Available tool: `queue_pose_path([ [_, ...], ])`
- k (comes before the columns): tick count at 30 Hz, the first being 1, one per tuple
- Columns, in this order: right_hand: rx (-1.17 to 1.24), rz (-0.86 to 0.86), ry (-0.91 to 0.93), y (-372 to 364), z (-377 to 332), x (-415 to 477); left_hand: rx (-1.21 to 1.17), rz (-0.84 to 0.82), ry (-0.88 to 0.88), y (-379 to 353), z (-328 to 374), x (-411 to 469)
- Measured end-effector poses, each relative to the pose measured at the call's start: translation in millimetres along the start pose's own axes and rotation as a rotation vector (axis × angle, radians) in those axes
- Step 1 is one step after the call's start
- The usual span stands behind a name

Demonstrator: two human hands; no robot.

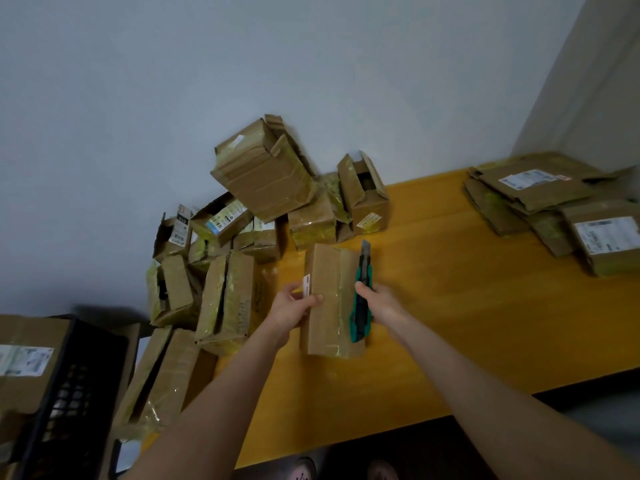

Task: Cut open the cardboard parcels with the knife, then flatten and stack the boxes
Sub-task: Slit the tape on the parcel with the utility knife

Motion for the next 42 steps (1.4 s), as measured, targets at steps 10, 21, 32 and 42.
queue_pose_path([
  [10, -0.251, 0.018, 0.170, 31.6, -6.6, -9.9, -0.010, 0.156, -0.042, -14.0, 0.4, 2.8],
  [21, -1.037, 0.072, 0.415, 18.9, -32.8, -32.5, 0.057, 0.149, -0.078, -17.9, 3.7, -2.1],
  [32, -1.241, -0.019, 0.424, 9.3, -54.2, -30.1, 0.134, 0.194, -0.105, -23.5, 4.6, -7.7],
  [42, -1.203, -0.121, 0.282, 5.7, -29.8, -34.7, 0.208, 0.192, -0.147, -32.0, 8.8, -8.9],
])
Point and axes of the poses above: each hand's wrist, its own x-axis towards the middle knuckle, its own y-axis out of the back of the hand, z = x × y, the point moved 1 cm from there along x, towards the middle knuckle, and after that the axes turned 7 degrees about y, right-handed, at the moved point
